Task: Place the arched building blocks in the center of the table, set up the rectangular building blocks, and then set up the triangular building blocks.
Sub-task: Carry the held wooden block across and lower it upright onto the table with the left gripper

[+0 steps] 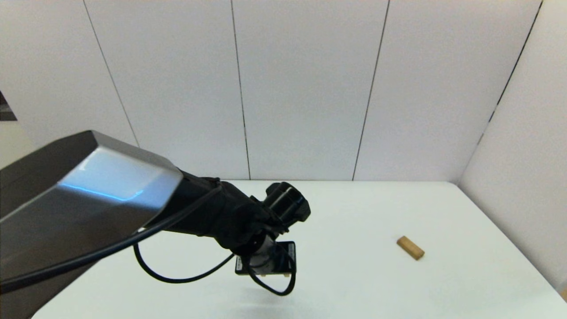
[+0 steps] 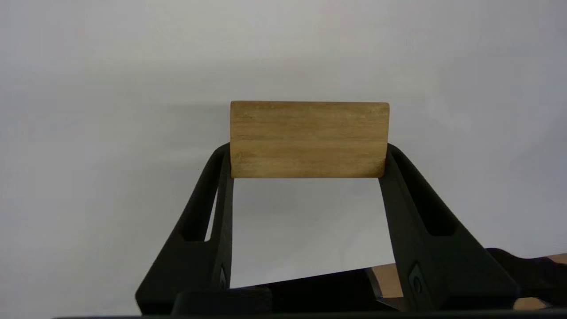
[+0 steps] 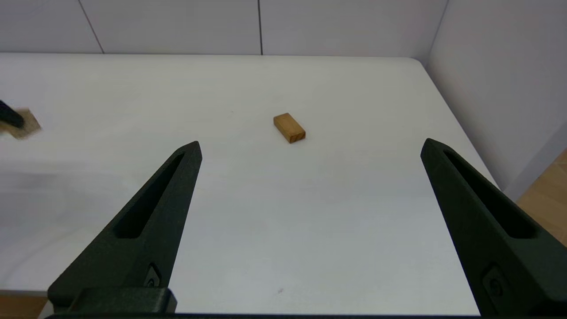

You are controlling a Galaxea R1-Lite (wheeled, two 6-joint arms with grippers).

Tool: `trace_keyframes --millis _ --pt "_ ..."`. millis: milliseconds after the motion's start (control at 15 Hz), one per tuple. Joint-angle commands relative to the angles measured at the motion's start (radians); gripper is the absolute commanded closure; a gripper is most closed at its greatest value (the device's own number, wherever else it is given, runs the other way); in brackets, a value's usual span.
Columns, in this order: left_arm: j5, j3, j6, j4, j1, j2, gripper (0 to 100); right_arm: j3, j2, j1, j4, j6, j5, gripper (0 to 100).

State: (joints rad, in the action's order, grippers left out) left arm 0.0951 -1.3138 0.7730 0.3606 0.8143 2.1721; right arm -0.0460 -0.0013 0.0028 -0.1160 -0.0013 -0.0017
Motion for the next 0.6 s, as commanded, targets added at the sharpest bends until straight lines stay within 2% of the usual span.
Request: trace_keyframes --millis 67,467,600 --pt "-0.023 -0.038 0.014 -0.045 0.014 0.114 100 0.0 0.001 0.0 -0.001 0.0 0.0 0" --pt "-0.006 -0.085 -0.011 -0.081 -0.021 0.201 100 0.0 0.001 0.0 -0.001 0.0 0.0 0" --pt "0.031 -0.102 -0.011 -0.081 -0.041 0.216 100 0.0 0.001 0.0 -0.001 0.0 0.0 0"
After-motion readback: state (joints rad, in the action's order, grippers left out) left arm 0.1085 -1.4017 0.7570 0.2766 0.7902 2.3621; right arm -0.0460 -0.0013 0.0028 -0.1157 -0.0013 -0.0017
